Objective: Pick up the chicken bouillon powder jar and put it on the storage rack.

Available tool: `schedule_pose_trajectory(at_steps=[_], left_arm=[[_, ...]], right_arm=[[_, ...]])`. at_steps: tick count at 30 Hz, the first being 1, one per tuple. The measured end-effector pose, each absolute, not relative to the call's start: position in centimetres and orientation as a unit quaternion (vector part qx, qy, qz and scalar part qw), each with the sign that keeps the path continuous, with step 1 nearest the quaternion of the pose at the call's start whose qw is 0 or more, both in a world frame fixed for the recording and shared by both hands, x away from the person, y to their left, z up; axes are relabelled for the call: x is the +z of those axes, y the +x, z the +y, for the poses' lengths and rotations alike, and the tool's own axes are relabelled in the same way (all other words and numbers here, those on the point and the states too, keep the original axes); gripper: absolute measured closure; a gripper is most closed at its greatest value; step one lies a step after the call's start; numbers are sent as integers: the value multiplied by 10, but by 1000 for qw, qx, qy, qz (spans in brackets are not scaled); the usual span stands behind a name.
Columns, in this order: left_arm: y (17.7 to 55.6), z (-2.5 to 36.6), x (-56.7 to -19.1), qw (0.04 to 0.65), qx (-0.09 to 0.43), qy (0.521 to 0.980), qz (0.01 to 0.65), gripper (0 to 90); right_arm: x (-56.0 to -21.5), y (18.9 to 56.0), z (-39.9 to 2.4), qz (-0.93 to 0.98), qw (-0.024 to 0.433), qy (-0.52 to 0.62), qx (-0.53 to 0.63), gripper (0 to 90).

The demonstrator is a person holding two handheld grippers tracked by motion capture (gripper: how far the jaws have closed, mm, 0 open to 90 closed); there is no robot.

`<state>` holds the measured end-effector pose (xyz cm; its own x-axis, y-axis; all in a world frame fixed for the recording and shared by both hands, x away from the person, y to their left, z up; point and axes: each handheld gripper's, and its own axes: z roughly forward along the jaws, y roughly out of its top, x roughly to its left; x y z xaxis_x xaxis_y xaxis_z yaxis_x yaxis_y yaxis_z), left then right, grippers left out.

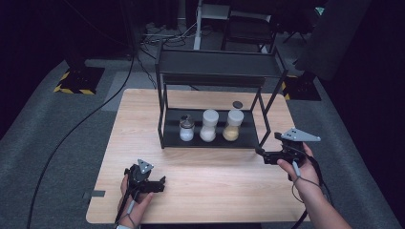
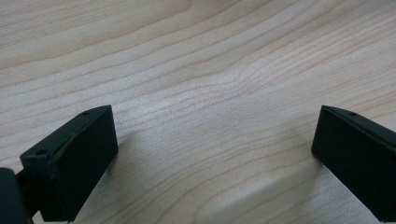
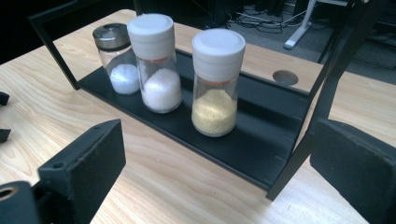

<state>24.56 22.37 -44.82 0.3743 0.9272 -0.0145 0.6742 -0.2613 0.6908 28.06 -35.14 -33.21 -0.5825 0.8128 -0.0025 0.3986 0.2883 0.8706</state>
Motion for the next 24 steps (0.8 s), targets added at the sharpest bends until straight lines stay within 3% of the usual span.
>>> schedule_pose_trajectory(at_steps=[24], left_arm=[[245, 224, -448, 312, 203, 768, 521, 4]], right_arm=[[-380, 274, -339, 793, 216, 389, 417, 30]])
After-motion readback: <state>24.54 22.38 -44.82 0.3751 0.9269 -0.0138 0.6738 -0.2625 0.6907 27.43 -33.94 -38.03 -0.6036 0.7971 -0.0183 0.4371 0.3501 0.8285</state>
